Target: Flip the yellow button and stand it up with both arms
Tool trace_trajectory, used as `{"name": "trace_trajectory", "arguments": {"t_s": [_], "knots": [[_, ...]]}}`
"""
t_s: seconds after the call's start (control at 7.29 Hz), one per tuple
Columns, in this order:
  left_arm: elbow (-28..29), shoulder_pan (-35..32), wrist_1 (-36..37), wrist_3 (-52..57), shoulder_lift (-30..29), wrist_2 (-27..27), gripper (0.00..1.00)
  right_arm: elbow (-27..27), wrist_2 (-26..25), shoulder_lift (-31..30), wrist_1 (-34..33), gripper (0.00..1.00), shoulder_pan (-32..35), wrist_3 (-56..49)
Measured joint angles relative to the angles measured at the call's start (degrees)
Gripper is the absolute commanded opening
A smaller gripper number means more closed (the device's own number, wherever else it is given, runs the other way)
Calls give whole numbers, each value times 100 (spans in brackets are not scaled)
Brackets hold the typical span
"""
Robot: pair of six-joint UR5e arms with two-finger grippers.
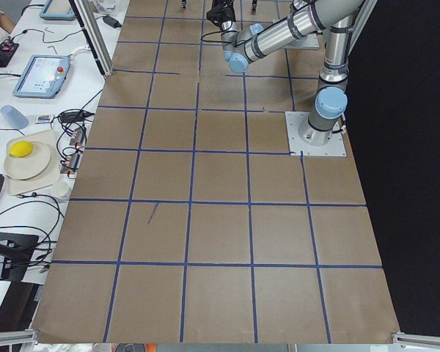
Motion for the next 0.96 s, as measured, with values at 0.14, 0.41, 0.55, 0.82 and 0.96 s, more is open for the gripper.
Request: {"name": "trace_trajectory", "arguments": {"t_s": [0.14,0.41,0.55,0.82,0.96], "knots": [[3,0,-2,-14,2,-6,99,-4,0,-2,1,22,0,3],[93,8,-6,-146,10,50,100,-6,-6,-3,7,21,0,4],[220,12,-10,-298,14,136,100,-7,-8,-6,5,21,0,5],[446,135,-10,-852,110,930,100,-16,-32,-7,3,19,-2,5],[522,301,-7,-1083,166,1506,100,-20,-74,-18,3,19,-17,7]]}}
